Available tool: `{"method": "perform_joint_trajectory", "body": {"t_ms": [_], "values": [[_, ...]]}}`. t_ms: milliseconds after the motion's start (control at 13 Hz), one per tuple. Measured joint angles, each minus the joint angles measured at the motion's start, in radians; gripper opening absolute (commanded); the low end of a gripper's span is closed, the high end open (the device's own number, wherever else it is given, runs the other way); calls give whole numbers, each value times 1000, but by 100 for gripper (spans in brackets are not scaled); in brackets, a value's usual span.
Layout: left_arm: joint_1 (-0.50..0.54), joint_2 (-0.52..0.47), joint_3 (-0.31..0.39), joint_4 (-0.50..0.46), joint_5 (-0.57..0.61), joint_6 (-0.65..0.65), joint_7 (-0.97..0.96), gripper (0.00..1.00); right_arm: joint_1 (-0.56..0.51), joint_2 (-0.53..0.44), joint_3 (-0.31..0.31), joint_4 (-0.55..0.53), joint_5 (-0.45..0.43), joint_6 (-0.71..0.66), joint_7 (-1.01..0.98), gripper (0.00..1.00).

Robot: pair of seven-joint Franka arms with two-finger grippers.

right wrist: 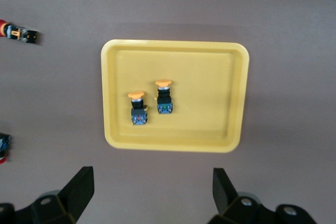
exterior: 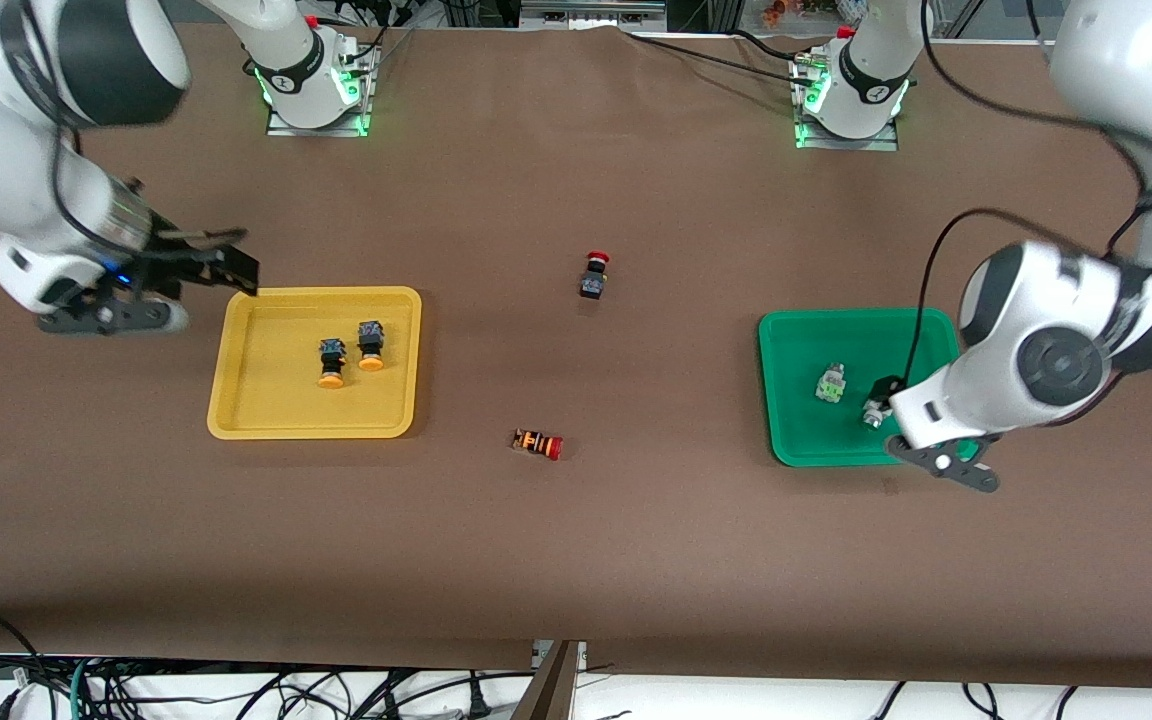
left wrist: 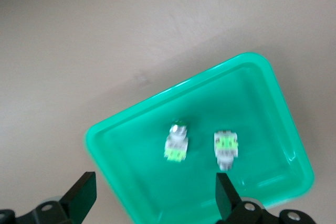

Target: Place green and yellow buttons in trays

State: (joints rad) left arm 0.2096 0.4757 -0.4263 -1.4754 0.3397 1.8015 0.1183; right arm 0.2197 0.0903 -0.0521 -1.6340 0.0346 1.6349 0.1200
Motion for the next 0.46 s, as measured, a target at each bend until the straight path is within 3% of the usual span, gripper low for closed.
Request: {"method": "perform_joint_trajectory", "body": {"t_ms": [231, 308, 462], "values": [[1, -146, 23, 102, -130, -169, -12, 100, -2, -7, -21, 93, -9, -104, 0, 100], [-10, -203, 69, 110, -178, -194, -17, 100, -5, -8, -30, 120, -9, -110, -4, 100], [-92, -332, 243, 59, -277, -229, -17, 100, -9, -10, -34, 153, -9, -126, -6, 100]]}}
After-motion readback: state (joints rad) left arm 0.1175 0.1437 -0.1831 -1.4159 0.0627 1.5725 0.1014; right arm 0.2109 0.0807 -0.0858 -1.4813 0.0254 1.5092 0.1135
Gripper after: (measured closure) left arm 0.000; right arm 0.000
